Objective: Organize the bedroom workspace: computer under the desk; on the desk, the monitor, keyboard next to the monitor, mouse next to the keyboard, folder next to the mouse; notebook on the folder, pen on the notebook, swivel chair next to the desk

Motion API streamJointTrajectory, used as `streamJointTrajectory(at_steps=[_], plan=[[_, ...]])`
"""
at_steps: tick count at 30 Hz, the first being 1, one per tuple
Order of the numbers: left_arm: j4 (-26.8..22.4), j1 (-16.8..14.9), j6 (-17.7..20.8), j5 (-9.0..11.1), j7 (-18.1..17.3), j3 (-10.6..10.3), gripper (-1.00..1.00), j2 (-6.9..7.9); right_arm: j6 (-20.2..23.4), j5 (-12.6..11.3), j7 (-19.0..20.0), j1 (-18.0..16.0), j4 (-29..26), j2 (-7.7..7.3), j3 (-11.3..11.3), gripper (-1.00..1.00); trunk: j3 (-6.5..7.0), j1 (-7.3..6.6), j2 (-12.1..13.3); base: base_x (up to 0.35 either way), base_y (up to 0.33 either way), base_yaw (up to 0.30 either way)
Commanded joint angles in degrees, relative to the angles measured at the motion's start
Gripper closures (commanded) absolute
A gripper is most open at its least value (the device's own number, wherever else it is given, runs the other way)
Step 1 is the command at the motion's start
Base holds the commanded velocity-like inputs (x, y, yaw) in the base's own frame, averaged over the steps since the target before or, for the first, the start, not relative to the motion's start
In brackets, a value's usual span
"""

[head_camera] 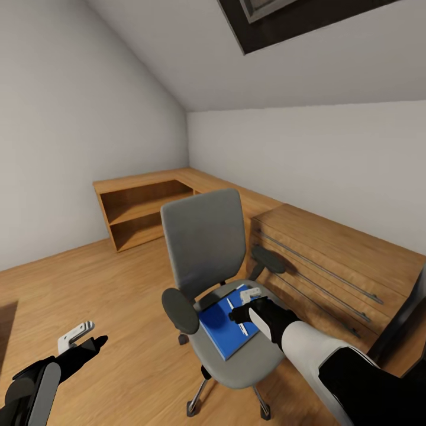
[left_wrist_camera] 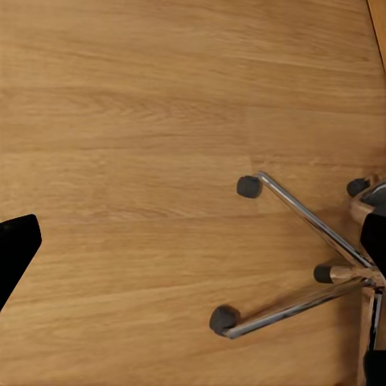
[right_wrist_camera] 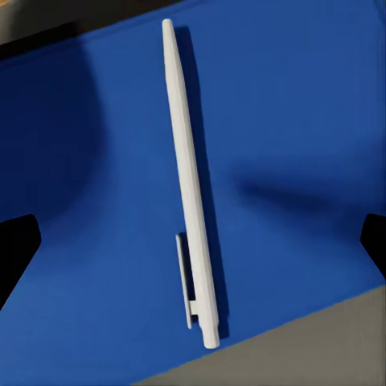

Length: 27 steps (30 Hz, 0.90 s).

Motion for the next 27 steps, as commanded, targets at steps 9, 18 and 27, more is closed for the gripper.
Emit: streamJointTrajectory(at_steps=[9,18,27], plan=[[0.0,0.0,0.3,0.6,0.3,0.0,-1.00,0.00,0.2,-0.4,-0.3,-0.1,0.0,-0.05,0.4,-1.00,-0.96,1.10,-2.0,0.000,0.000,0.000],[0.0,0.0,0.2,0.6,0.3,0.0,-1.00,0.00,0.2,-0.4,-0.3,-0.1,0.0,-0.02,0.4,-1.00,-1.86,2.20,-4.1,0.000,0.000,0.000],[0.0,0.0,0.3,0.6,0.3,0.0,-1.00,0.00,0.3,-0.4,-0.3,-0.1,0.0,-0.02,0.4,-1.00,-2.75,3.30,-6.1,0.000,0.000,0.000]])
